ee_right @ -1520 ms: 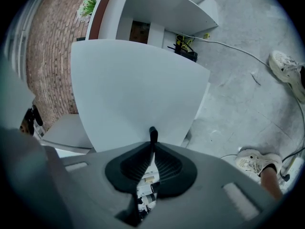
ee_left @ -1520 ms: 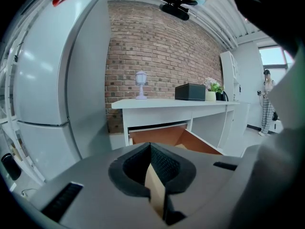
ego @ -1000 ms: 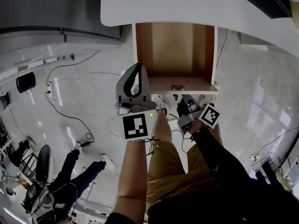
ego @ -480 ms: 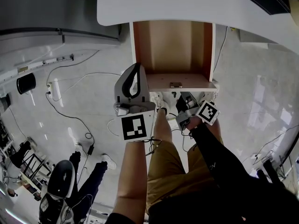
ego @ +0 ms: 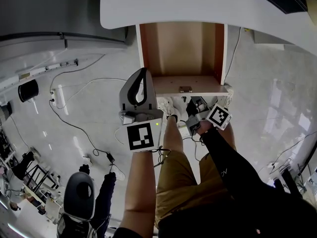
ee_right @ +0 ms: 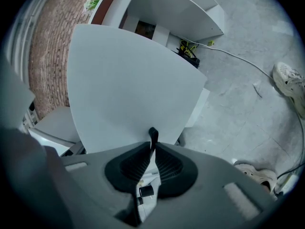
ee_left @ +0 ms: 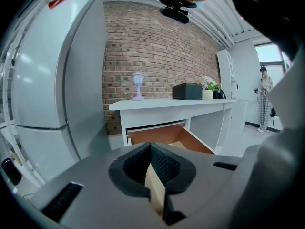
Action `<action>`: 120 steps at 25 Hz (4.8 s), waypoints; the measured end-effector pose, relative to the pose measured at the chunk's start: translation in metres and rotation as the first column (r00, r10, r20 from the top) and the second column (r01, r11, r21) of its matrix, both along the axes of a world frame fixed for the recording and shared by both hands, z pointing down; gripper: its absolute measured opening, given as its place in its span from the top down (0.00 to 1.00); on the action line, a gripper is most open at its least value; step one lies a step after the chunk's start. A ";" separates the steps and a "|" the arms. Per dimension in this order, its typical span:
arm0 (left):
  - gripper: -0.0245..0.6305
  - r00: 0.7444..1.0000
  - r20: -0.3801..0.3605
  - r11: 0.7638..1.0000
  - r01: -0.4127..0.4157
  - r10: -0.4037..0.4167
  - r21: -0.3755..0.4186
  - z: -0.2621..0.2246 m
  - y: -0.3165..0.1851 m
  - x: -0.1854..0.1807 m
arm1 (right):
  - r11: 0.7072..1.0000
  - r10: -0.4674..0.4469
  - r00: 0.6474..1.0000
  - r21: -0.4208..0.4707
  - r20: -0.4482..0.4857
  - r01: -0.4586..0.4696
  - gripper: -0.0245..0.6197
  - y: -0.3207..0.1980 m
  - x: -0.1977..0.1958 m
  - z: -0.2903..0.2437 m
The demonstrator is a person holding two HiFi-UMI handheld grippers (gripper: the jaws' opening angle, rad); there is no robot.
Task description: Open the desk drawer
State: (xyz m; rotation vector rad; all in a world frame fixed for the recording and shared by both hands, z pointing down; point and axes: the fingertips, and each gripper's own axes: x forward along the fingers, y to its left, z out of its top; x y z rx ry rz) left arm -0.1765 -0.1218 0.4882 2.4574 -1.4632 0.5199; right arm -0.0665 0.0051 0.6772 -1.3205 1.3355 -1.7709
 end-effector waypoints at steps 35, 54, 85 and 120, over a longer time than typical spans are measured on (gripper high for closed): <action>0.95 0.999 0.027 0.999 -0.042 0.042 -0.019 0.005 0.008 0.012 | 1.000 0.024 0.999 0.008 -0.028 -0.024 0.91 -0.017 0.008 0.051; 0.95 0.999 0.020 0.999 -0.046 0.047 -0.024 0.009 0.014 0.024 | 0.996 -0.003 0.998 -0.090 -0.055 -0.002 0.66 -0.006 0.012 0.065; 0.95 0.976 0.104 0.982 -0.190 0.190 -0.006 -0.003 0.015 0.062 | 0.947 -0.320 0.893 -0.094 -0.316 0.306 0.46 0.041 0.075 0.014; 0.95 0.997 -0.025 0.996 -0.068 0.069 0.064 -0.240 0.025 0.114 | 0.610 -0.250 0.264 0.060 -0.931 0.790 0.46 -0.070 0.151 -0.321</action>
